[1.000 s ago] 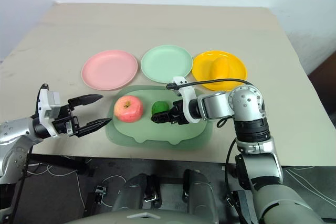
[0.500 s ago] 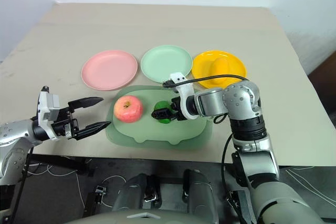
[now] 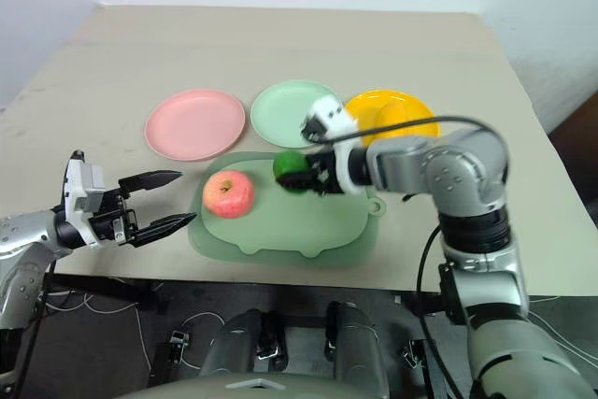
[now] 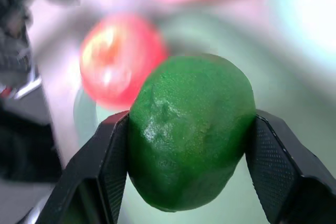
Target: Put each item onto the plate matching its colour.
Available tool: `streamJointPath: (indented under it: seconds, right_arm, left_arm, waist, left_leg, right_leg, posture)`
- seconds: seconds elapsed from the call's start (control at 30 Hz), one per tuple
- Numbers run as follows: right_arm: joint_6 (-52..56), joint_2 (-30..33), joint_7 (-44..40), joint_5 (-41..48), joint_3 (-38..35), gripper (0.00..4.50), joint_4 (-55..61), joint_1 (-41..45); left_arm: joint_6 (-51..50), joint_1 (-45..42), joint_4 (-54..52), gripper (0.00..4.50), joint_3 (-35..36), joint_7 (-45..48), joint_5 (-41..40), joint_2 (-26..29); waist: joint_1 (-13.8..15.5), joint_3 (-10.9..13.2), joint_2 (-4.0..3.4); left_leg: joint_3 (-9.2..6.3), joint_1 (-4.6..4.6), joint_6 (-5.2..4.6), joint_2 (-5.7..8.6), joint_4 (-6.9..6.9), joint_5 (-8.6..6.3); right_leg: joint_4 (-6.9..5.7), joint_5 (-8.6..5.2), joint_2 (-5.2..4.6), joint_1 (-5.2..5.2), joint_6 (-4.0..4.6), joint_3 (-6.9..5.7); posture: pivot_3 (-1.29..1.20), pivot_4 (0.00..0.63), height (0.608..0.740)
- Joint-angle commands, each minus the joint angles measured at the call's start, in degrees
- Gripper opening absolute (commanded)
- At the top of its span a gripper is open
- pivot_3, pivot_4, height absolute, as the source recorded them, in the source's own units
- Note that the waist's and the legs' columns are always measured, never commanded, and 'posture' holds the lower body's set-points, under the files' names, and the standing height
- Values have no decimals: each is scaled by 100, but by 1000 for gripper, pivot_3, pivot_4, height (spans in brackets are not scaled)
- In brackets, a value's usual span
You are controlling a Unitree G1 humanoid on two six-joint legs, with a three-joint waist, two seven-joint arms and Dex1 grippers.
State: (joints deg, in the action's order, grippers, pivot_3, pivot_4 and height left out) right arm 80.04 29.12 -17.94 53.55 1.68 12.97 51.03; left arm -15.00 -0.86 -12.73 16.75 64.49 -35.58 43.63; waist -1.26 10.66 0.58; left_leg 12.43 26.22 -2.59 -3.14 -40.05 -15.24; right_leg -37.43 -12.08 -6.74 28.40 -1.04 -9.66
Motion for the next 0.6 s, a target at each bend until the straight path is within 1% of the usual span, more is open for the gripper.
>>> streamJointPath:
  seconds: [0.03, 0.13, 0.2, 0.3, 0.4, 0.47, 0.5, 0.57, 0.6]
  right_arm:
    - [-1017, 2, -349, -897, 312, 2854, -856, 353]
    - [-1992, -178, -707, -1764, 789, 2854, -1933, 676]
    - [-2616, -394, -914, -2260, 974, 2854, -2803, 929]
    - [-3368, -786, -1124, -2830, 1088, 2854, -4098, 1352]
    - [-3963, -1139, -1289, -3237, 1085, 2854, -4984, 1636]
    - [-4192, -1329, -1395, -3433, 1047, 3561, -5360, 1764]
    - [-4267, -1404, -1447, -3514, 1029, 3754, -5525, 1816]
    - [-4402, -1507, -1517, -3671, 996, 4393, -5794, 1891]
    - [-4467, -1547, -1564, -3732, 970, 4454, -5888, 1915]
  left_arm:
    - [-102, -40, -300, 4500, 158, -122, -121, 66]
    - [-235, -79, -437, 4500, 139, -241, -156, 68]
    - [-344, -123, -537, 4500, 131, -330, -186, 68]
    - [-467, -151, -639, 4500, 147, -414, -223, 86]
    - [-597, -167, -778, 4500, 173, -521, -274, 100]
    - [-648, -157, -844, 4500, 196, -568, -279, 106]
    - [-668, -150, -873, 4500, 206, -592, -284, 103]
    - [-700, -145, -915, 4500, 219, -637, -291, 91]
    - [-715, -136, -942, 4500, 218, -656, -292, 89]
  waist:
    - [-9, 0, 1]
    - [-29, 0, 0]
    - [-55, 0, 0]
    - [-116, 0, 0]
    - [-141, 0, -1]
    - [-145, 0, -1]
    - [-146, 0, -1]
    - [-145, 0, -1]
    - [-140, 1, -1]
  left_leg:
    - [0, 0, 0, -1, 0, 0]
    - [4, -1, 0, -2, 1, 1]
    - [8, 0, 1, -1, 1, 2]
    - [10, 2, 3, -1, 0, 4]
    - [12, 1, 2, -1, 0, 5]
    - [12, 1, 2, -1, 0, 5]
    - [11, 0, 2, -1, 0, 5]
    - [11, -1, 4, -1, 0, 5]
    - [11, -1, 4, -1, -1, 5]
  right_leg:
    - [0, 0, 2, 0, 0, 0]
    - [-2, 0, 3, 0, 0, 0]
    - [-6, -1, 4, 1, -1, 0]
    - [-11, -1, 7, 3, -2, -1]
    - [-15, -2, 15, 5, -5, -2]
    - [-22, -3, 16, 6, -5, -1]
    - [-26, -3, 16, 7, -6, 0]
    - [-32, -3, 15, 8, -5, 0]
    - [-35, -3, 14, 9, -5, 0]
  posture:
    - [0, 150, 696]
    - [0, 150, 696]
    - [0, 150, 696]
    - [0, 150, 696]
    - [0, 150, 696]
    - [0, 150, 696]
    - [0, 150, 696]
    - [0, 150, 696]
    - [0, 150, 696]
